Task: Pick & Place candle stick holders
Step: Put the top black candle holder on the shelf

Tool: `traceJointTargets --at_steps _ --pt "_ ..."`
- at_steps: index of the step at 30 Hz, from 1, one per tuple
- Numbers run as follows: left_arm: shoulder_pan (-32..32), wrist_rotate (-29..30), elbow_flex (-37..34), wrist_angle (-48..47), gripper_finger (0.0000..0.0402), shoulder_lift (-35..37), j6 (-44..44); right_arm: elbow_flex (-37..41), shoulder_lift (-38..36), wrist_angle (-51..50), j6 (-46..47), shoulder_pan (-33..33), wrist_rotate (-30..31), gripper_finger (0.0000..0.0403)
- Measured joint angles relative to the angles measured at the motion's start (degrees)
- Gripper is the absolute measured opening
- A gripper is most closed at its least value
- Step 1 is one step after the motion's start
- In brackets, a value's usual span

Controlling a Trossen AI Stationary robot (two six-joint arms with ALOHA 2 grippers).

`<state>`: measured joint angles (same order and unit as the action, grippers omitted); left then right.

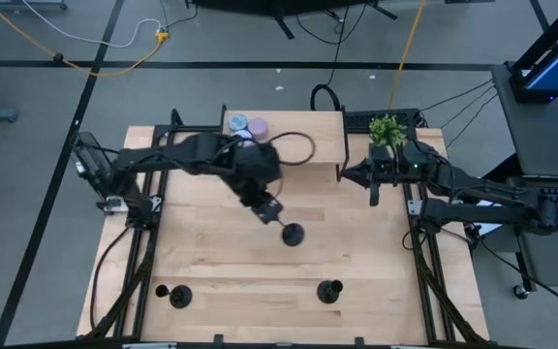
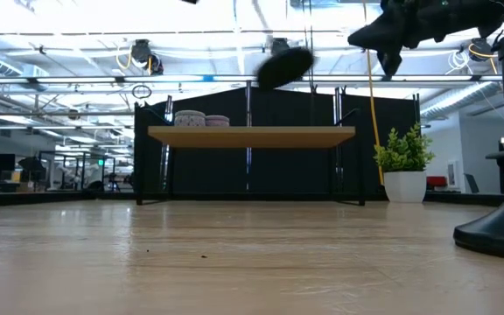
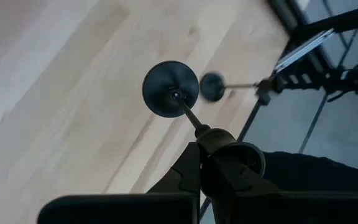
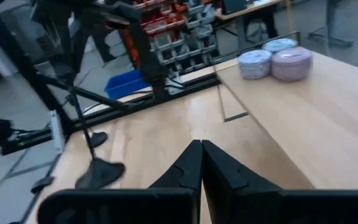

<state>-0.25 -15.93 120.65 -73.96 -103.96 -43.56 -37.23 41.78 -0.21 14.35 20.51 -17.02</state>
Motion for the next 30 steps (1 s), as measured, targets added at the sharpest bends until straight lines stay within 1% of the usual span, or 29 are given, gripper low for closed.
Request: traceJointTargets --at_steps 4,7,10,13,19,24,26,30 --pt "1.07 -0.67 8.35 -0.03 0.0008 -6.31 1.5 0.0 1.97 6.71 0.04 0.0 -6.32 0.0025" --pt "2.45 -0.52 12.65 0.18 0.0008 -9.73 2.19 0.0 3.92 11.84 0.8 -0.04 -11.09 0.005" --pt "3.82 -0.11 14.38 0.79 0.0008 -11.66 2.83 -0.07 6.09 14.0 2.69 -0.07 -14.51 0.0079" --pt "5.18 0.24 14.35 1.25 0.0008 -12.43 3.07 -0.11 8.27 13.62 2.99 -0.2 -16.21 0.0109" --pt "7.23 0.52 14.35 1.79 0.0008 -12.7 4.4 -1.39 12.94 13.67 0.38 -2.21 -15.77 0.017" --pt "8.65 0.85 14.35 1.91 0.0008 -12.7 5.89 -5.42 18.1 13.03 -3.24 -4.13 -11.28 0.0204" --pt "8.98 0.97 14.35 1.91 0.0008 -12.7 6.47 -8.5 20.4 10.04 -4.69 -4.51 -9.78 0.021" --pt "9.67 0.95 14.35 1.89 0.0008 -12.7 7.33 -16.29 25.37 -1.35 -10.44 -5.41 -6.16 0.0212"
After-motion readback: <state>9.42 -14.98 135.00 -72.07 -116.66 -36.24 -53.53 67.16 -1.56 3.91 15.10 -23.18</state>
